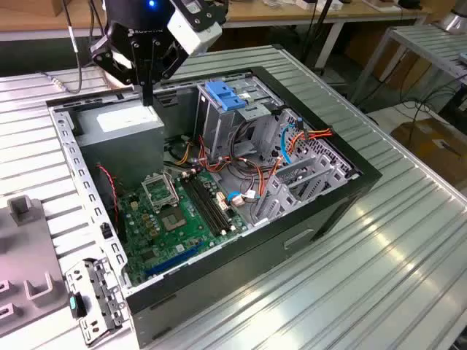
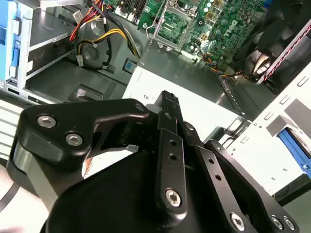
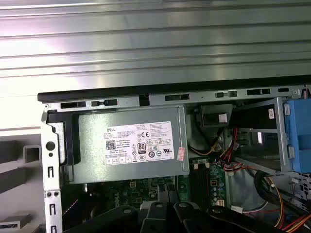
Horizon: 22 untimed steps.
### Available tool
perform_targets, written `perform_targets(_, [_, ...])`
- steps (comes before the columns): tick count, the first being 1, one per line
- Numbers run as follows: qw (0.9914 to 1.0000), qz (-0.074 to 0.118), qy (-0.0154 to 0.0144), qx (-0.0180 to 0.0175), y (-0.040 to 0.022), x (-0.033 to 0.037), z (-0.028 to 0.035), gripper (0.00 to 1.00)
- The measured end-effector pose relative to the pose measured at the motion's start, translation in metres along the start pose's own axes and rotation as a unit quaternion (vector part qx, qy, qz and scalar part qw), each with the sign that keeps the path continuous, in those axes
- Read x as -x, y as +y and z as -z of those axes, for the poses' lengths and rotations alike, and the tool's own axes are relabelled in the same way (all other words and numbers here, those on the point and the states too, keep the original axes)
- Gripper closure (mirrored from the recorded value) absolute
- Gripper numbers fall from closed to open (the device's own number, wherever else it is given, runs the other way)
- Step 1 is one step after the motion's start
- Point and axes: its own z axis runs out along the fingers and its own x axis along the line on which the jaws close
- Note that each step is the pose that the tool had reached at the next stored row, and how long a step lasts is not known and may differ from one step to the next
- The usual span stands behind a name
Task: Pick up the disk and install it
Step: 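Reach for the disk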
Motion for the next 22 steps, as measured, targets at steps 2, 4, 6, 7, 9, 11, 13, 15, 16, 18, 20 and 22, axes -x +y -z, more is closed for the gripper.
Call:
perform_targets(2, [1.00000, 0.000, 0.0000, 0.0000, 0.0000, -0.0008, 0.0000, 0.89])
perform_targets(4, [1.00000, 0.000, 0.0000, 0.0001, -0.0002, -0.0020, 0.0000, 0.89])
perform_targets(6, [1.00000, 0.000, 0.0000, 0.0000, -0.0003, -0.0037, 0.0001, 0.89])
perform_targets(7, [1.00000, 0.000, 0.0000, 0.0000, -0.0003, -0.0046, 0.0001, 0.89])
perform_targets(9, [1.00000, 0.000, 0.0000, 0.0000, -0.0005, -0.0062, 0.0002, 0.89])
perform_targets(11, [1.00000, 0.000, 0.0000, 0.0000, -0.0006, -0.0080, 0.0002, 0.89])
perform_targets(13, [1.00000, 0.000, 0.0000, 0.0000, -0.0007, -0.0095, 0.0003, 0.89])
perform_targets(15, [1.00000, 0.000, 0.0000, 0.0000, -0.0008, -0.0112, 0.0003, 0.89])
perform_targets(16, [1.00000, 0.000, 0.0000, 0.0000, -0.0009, -0.0121, 0.0003, 0.89])
perform_targets(18, [1.00000, 0.000, 0.0000, 0.0000, -0.0011, -0.0141, 0.0004, 0.89])
perform_targets(20, [1.00000, 0.000, 0.0000, 0.0000, -0.0012, -0.0159, 0.0004, 0.89])
perform_targets(22, [1.00000, 0.000, 0.0000, 0.0000, -0.0014, -0.0182, 0.0005, 0.89])
